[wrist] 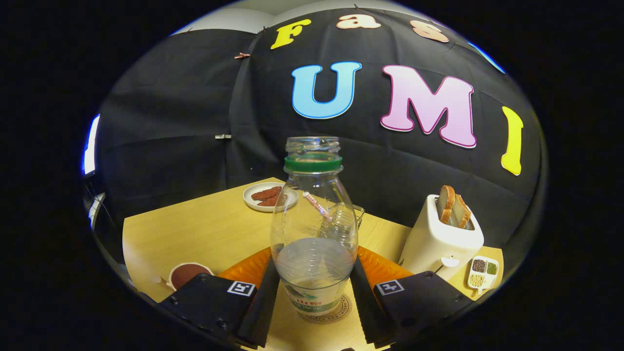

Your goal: Take the bottle from table, then pour the juice into the cup, finally place the bottle on the coaster

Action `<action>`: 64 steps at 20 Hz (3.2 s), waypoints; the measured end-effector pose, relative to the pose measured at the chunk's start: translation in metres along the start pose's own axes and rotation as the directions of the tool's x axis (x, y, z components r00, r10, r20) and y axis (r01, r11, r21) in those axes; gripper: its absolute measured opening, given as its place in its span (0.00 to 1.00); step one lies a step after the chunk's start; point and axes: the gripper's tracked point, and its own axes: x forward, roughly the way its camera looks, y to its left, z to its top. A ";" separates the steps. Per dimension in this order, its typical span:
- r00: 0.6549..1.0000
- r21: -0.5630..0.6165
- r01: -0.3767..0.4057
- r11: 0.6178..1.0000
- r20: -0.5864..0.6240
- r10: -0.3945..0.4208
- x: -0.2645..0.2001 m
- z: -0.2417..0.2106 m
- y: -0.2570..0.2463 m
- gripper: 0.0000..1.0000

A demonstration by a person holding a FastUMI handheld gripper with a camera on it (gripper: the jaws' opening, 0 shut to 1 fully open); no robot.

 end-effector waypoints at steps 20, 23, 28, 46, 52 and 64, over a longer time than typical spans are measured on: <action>0.997 0.126 0.049 0.991 -0.058 -0.042 0.017 -0.050 -0.029 0.80; 0.999 0.110 0.048 0.993 -0.032 -0.045 0.015 -0.042 -0.029 1.00; 0.998 0.115 0.050 0.992 -0.049 -0.045 0.008 -0.044 -0.029 1.00; 0.990 0.048 0.113 0.992 0.081 -0.117 -0.104 0.047 -0.036 1.00; 0.933 0.059 0.291 0.955 0.203 -0.297 -0.202 0.128 -0.058 0.98; 0.805 0.140 0.526 0.839 0.234 -0.545 -0.388 0.129 -0.037 0.97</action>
